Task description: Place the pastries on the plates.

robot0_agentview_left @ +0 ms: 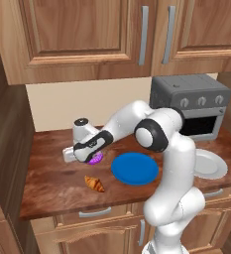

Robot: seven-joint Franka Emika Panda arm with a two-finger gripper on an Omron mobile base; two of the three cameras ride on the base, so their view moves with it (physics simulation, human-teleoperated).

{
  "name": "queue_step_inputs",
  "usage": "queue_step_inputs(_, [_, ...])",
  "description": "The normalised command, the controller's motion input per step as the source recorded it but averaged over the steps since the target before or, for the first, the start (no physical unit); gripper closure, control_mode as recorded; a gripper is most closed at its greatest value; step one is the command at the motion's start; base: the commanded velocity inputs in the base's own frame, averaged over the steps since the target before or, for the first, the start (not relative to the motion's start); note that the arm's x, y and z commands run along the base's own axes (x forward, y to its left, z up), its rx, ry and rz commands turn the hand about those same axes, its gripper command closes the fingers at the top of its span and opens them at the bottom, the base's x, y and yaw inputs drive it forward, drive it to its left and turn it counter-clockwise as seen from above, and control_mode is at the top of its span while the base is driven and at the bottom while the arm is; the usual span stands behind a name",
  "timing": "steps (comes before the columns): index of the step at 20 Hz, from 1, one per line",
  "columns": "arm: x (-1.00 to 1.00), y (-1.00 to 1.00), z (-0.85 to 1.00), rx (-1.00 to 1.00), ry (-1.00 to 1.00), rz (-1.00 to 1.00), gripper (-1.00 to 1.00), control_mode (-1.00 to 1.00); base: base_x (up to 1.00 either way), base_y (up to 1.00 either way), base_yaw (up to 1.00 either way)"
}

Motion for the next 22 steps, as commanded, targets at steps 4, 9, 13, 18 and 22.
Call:
queue_step_inputs(4, [0.0, -0.38, 0.05, 0.0, 0.0, 0.0, 1.0, -1.0, 0.0, 0.0, 0.0])
queue_step_inputs(9, [0.0, -0.22, 0.47, 0.0, -0.12, 0.0, 1.0, -1.0, 0.0, 0.0, 0.0])
queue_step_inputs(13, [0.0, -0.21, 0.57, 0.0, -0.04, 0.0, 1.0, -1.0, 0.0, 0.0, 0.0])
queue_step_inputs(18, [-0.14, -0.52, 0.19, 0.01, 0.0, 0.0, 1.0, -1.0, 0.0, 0.0, 0.0])
queue_step_inputs(22, [-0.22, -0.53, 0.51, 0.02, 0.08, 0.0, 1.0, -1.0, 0.0, 0.0, 0.0])
